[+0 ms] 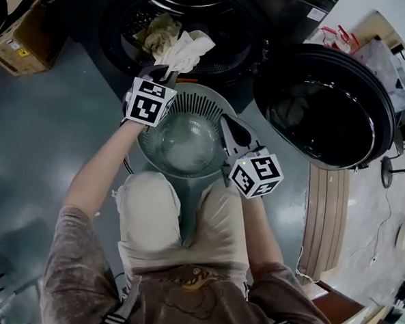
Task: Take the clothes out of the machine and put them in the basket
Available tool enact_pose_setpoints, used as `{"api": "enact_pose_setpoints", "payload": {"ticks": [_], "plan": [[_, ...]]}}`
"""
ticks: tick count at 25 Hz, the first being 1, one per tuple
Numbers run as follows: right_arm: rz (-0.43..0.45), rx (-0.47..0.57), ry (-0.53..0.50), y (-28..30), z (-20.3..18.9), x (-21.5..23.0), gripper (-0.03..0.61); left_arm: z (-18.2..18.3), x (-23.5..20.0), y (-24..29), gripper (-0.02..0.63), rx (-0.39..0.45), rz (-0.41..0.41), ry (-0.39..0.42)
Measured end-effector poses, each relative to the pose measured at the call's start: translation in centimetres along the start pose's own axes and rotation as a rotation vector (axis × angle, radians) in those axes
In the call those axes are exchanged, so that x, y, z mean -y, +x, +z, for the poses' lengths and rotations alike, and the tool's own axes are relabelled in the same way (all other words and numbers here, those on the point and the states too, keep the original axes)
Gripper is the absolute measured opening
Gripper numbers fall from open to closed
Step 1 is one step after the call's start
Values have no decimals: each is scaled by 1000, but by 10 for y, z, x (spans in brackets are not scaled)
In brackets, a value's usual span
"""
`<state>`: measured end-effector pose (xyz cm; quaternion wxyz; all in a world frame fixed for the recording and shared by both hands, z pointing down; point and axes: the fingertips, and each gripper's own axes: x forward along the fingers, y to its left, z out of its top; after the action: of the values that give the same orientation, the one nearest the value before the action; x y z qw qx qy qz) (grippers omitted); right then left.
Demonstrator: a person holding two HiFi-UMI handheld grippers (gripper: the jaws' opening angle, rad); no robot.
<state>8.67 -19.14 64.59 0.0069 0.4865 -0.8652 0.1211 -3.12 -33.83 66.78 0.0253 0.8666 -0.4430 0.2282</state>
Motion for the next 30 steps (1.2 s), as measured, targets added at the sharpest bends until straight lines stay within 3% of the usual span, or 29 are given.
{"api": "enact_pose_setpoints", "payload": {"ticks": [10,19,23,27,29,30], "plan": [[3,16,13,-12,0,9,-3,-8,69,-71,44,-13,-162,-49],[16,20,2,-15,3,7,-3,-17,116,-91,44,-62,-319,10],[19,24,4,-17,3,5,-3,-24,117,-88,51,-81,-309,20],[17,26,8,-18,4,4,-3,-39,120,-80,129,-132,-315,38],[12,28,11,-20,4,5,-3,-41,128,-80,250,-130,-349,38],[11,30,13,-20,4,5,-3,-40,129,-79,267,-123,-359,34]]}}
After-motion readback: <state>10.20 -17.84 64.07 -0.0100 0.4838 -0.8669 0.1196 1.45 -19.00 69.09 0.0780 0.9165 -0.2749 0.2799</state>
